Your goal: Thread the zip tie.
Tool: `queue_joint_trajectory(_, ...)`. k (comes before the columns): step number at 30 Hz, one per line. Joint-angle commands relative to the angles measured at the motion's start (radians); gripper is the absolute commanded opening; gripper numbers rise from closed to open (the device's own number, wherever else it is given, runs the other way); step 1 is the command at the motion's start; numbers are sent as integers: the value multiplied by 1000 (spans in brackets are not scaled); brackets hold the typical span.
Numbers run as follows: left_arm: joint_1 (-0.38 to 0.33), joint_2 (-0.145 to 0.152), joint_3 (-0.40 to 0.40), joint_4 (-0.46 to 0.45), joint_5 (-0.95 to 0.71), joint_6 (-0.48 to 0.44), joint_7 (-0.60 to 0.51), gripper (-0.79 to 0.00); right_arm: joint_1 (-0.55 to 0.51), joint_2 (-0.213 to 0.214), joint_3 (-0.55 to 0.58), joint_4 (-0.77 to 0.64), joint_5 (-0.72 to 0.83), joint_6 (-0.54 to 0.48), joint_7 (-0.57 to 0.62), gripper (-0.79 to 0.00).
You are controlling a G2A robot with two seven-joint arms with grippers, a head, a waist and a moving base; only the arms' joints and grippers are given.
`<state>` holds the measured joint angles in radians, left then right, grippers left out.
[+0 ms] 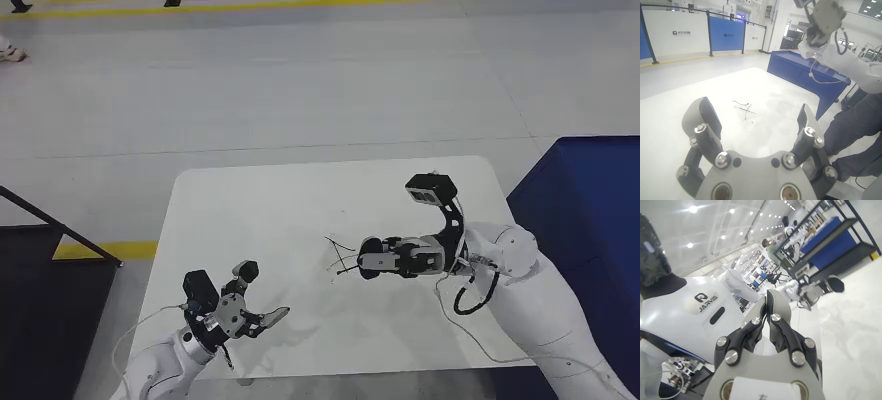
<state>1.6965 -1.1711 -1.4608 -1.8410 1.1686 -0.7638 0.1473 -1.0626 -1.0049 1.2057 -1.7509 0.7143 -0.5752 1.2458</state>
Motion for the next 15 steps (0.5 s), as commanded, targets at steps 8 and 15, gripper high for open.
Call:
queue_joint_trajectory(8,0,0,0,0,20,-1,-3,0,-2,-7,14,-168,12,-23,-104,-785)
queue_joint_trajectory(15,0,0,0,0,20,-1,-3,0,-13,-14,-5,-214,23,-29,-157,-785)
